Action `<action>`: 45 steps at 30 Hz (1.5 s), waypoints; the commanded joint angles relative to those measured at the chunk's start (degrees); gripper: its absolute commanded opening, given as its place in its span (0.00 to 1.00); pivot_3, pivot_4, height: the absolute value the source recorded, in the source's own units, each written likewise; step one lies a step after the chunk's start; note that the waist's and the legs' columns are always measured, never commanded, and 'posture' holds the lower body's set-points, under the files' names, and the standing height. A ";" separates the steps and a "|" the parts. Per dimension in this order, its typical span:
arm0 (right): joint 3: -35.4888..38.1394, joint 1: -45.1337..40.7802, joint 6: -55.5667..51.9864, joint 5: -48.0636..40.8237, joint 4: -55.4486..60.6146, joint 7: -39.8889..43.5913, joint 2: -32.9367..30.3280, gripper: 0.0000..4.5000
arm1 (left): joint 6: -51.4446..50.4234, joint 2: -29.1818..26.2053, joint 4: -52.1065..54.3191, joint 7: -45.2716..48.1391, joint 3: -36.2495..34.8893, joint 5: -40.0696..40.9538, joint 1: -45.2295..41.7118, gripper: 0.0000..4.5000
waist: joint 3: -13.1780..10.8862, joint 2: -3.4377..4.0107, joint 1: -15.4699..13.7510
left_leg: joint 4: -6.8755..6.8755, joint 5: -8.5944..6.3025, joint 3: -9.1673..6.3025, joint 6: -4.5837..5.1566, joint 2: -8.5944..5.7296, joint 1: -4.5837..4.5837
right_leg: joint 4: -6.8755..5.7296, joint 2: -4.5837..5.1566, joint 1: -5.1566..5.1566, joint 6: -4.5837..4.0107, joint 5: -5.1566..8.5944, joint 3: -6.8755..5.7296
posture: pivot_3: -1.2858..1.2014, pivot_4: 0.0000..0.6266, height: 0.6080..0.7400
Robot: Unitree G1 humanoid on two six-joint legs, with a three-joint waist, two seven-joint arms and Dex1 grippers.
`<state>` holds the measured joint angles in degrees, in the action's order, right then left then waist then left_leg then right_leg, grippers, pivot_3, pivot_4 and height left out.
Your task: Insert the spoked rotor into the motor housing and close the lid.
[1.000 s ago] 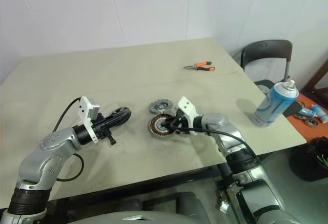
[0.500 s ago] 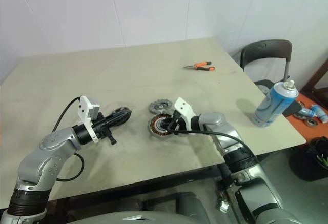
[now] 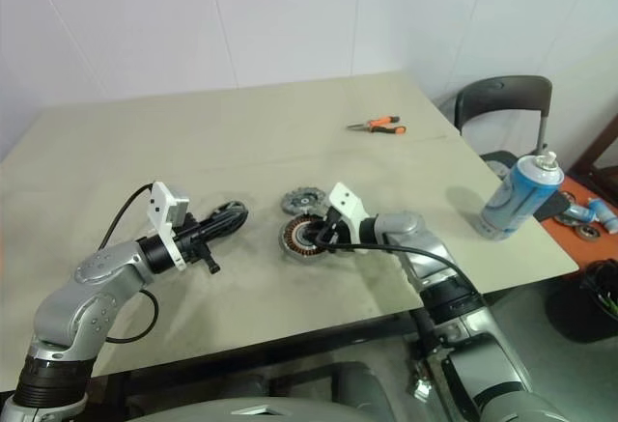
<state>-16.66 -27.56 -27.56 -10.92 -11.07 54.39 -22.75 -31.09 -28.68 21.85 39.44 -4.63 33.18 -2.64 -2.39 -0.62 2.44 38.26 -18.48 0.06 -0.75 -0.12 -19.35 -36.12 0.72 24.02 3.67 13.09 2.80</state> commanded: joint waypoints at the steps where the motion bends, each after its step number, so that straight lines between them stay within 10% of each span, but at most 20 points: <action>1: 0.37 0.00 0.12 0.53 -0.07 -0.15 -0.20 0.15 | -0.13 -0.21 2.26 -0.02 -0.04 0.73 -0.72 0.00 | 0.00 0.00 0.00 | 0.00 0.00 0.00 0.00 0.00 0.00 | 0.00 0.00 0.00 0.00 0.00 0.00 | 0.52 0.00 1.00; 6: 0.21 0.28 -0.13 0.24 0.31 0.86 -0.61 0.15 | -0.29 -0.23 2.34 0.02 -0.08 0.72 -0.77 0.00 | 0.00 -0.01 -0.01 | 0.00 0.00 0.00 0.00 -0.01 0.00 | 0.00 0.00 0.00 0.00 0.00 0.00 | 0.52 0.00 1.00; 12: 0.63 0.58 -3.09 -1.15 1.42 1.26 0.20 0.59 | -0.43 -0.06 2.41 0.19 -0.16 0.73 -0.76 0.00 | 0.03 -0.05 0.00 | 0.00 0.00 0.00 0.00 0.00 0.01 | 0.00 0.00 -0.02 0.00 0.00 0.00 | 0.52 0.00 1.00; 33: 8.38 -4.65 -12.99 -10.67 7.75 0.46 1.22 0.59 | 0.19 0.60 1.51 0.46 0.41 0.38 -0.82 0.00 | 0.04 -0.07 0.10 | 0.00 0.00 0.00 0.00 0.01 0.00 | 0.00 0.01 0.00 0.00 0.00 0.00 | 0.52 0.00 1.00; 42: 3.71 -2.46 -8.45 -6.03 6.55 2.06 -2.47 0.01 | 0.50 0.25 1.77 0.75 -0.19 0.41 0.20 0.00 | 0.04 -0.07 -0.07 | 0.00 0.00 -0.03 0.00 -0.01 -0.04 | 0.03 0.06 0.00 0.01 0.00 -0.01 | 0.52 0.00 1.00; 45: 2.84 -2.23 -7.27 -5.43 6.32 2.29 -2.61 0.01 | 0.60 0.19 1.96 0.78 -0.23 0.40 0.63 0.00 | 0.04 -0.07 0.00 | 0.00 0.00 -0.01 0.00 -0.02 -0.04 | 0.04 0.07 0.00 0.01 0.00 0.00 | 0.52 0.00 1.00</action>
<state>-13.75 -28.92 -36.54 -16.49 -5.52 56.24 -25.55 -31.80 -28.10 22.29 39.88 -3.69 33.18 -1.76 -2.35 -0.68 2.44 38.26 -18.48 0.05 -0.75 -0.14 -19.38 -36.09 0.77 24.02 3.68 13.09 2.80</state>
